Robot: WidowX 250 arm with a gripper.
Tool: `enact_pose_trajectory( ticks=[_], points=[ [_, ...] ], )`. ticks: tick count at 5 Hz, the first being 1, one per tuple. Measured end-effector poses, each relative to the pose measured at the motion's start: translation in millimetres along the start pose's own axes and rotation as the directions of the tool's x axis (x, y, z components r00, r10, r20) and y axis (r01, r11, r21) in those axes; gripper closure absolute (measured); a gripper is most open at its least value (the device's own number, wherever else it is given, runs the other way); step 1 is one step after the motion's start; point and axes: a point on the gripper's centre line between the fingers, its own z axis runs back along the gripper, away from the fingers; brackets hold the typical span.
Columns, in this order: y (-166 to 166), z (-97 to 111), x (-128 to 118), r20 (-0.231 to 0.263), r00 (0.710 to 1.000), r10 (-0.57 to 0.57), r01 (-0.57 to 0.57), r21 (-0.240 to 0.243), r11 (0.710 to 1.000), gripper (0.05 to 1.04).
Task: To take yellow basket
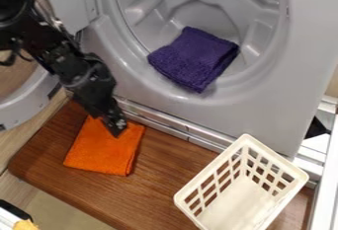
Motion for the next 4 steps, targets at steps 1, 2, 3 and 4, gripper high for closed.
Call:
enact_pose_trajectory(
  ticks=[1,2,3,4],
  points=[
    [-23.6,-0.7,8.7,0.020,1.000,0.016,-0.015,-0.029,0.999,0.084],
    [-50.6,-4.1,14.7,0.043,0.998,0.037,-0.033,-0.088,0.996,0.084],
    [-80.6,-2.7,21.7,0.072,0.997,-0.001,0.009,-0.119,0.993,0.084],
    [-101.2,-16.6,24.1,0.077,0.996,-0.043,0.055,-0.163,0.985,0.084]
  ],
)
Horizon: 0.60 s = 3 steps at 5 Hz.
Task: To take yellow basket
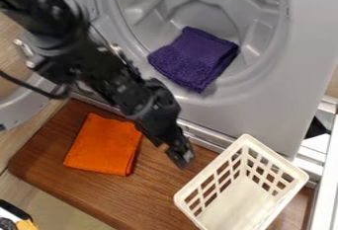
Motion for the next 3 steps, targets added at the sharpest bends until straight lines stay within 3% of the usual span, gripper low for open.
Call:
enact_pose_trajectory(
  ticks=[1,3],
  points=[
    [-11.9,-18.1,-3.2,-0.016,0.999,-0.031,0.030,-0.042,0.999,0.084],
    [-17.1,-51.4,-8.6,-0.042,0.998,-0.048,0.045,-0.064,0.997,0.123]
  ],
)
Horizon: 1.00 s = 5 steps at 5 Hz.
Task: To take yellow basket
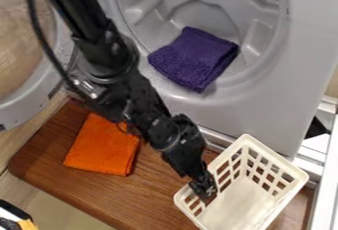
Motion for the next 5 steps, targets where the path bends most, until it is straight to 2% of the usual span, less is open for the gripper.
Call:
enact_pose_trajectory(
  ticks=[1,2,3,4,5],
  points=[
    [-0.5,-5.9,0.1,-0.017,0.999,-0.030,0.030,0.037,0.999,0.404],
    [-0.2,-6.8,-1.5,-0.030,0.999,-0.025,0.027,0.052,0.998,0.711],
    [-0.8,-6.8,-3.1,-0.032,0.999,-0.021,0.022,0.050,0.998,0.898],
    [-0.7,-6.5,-3.4,-0.024,1.000,-0.005,0.006,0.047,0.999,0.959],
    [-1.4,-4.5,-4.9,-0.032,0.999,-0.020,0.021,0.048,0.999,0.974]
  ],
)
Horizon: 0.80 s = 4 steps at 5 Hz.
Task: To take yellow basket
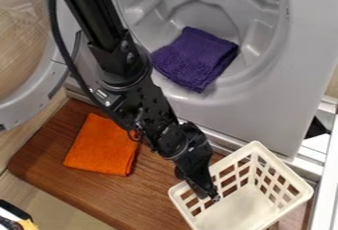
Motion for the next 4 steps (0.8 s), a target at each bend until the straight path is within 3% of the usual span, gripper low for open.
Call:
enact_pose_trajectory(
  ticks=[1,3,4],
  points=[
    [3.0,12.2,-2.9,0.017,1.000,0.001,-0.001,0.007,1.000,0.977],
    [12.7,64.7,-3.2,0.111,0.993,0.031,-0.038,0.063,0.997,0.982],
    [26.3,76.4,-17.4,0.109,0.990,0.088,-0.098,0.094,0.991,0.982]
  ],
)
